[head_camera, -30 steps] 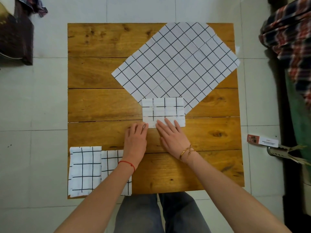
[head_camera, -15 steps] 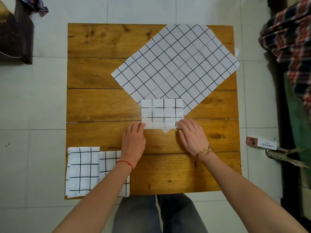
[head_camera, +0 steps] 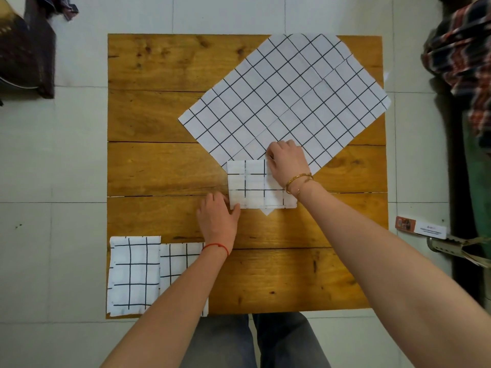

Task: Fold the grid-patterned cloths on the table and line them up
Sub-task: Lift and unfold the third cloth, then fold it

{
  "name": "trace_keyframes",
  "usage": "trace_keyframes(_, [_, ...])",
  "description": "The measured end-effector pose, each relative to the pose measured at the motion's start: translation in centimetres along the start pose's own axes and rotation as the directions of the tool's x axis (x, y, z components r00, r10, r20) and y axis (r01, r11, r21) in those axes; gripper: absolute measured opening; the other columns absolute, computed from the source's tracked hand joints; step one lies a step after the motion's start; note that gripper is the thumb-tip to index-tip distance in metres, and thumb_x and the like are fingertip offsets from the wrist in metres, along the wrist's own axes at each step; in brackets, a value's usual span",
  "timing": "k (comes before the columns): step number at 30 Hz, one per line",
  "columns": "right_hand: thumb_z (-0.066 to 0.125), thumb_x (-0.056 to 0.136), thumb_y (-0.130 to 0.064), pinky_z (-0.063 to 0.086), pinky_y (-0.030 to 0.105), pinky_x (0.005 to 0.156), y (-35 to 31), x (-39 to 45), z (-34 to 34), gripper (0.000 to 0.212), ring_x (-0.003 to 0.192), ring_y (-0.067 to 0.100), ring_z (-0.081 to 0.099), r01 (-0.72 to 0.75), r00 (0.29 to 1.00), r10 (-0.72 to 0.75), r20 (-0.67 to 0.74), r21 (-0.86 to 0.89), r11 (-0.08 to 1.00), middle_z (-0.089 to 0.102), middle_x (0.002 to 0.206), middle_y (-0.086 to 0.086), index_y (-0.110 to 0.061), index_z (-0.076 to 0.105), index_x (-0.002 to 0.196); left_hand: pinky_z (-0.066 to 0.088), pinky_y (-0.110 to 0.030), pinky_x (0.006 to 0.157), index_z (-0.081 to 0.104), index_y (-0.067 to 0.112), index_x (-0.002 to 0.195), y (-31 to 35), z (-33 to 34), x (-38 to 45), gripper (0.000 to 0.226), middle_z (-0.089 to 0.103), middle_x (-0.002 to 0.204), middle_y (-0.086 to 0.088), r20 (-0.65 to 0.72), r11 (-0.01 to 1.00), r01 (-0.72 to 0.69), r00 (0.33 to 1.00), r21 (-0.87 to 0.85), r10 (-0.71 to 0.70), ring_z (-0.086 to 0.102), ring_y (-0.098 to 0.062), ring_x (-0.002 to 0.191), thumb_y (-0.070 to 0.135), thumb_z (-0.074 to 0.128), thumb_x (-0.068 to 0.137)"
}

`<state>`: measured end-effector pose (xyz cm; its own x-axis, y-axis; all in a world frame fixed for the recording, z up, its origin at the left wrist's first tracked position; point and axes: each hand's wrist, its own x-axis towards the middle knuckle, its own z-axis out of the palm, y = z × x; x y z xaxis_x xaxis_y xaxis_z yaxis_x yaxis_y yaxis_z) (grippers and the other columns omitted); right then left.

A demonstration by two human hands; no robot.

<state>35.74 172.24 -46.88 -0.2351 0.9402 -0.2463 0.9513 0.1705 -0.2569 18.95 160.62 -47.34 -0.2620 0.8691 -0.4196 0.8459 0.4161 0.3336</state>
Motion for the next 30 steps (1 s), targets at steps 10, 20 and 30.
trace_keyframes(10, [0.050,0.088,-0.011,0.044,0.035,0.080,0.7,-1.5,0.6,0.011,0.091,0.025,0.049,-0.069,0.995,0.052,0.087,0.202,0.977,0.055,0.097,0.008,-0.009,0.059,0.095,0.048,-0.024,0.074,0.056,0.019,0.092,0.5,-0.6,-0.2,0.012,0.056,0.091,0.005,0.023,0.955,0.084,0.996,-0.285,-0.081,0.054,-0.012,0.085,0.026,0.065,0.088])
trace_keyframes(20, [0.053,0.089,-0.006,0.034,0.008,0.045,0.1,-7.8,-1.2,0.008,0.056,0.008,0.035,-0.455,0.871,0.360,0.333,0.823,0.340,0.042,0.066,-0.005,-0.014,0.053,0.088,0.056,-0.033,0.087,0.050,0.011,0.125,0.6,-2.1,-1.5,0.039,0.069,0.108,-0.007,0.388,0.310,0.431,0.901,-0.847,-0.192,0.069,-0.018,0.098,0.015,0.066,0.089])
trace_keyframes(30, [0.060,0.083,-0.009,0.047,0.055,0.091,-1.7,-15.2,1.7,0.012,0.087,0.027,0.058,-0.551,0.774,0.346,0.530,0.833,-0.045,0.062,0.089,0.010,-0.019,0.059,0.078,0.056,-0.034,0.085,0.062,0.011,0.113,-0.1,-1.6,-6.4,0.020,0.069,0.109,-0.006,0.540,0.249,0.555,0.831,-0.794,-0.132,0.066,-0.018,0.099,0.015,0.060,0.093])
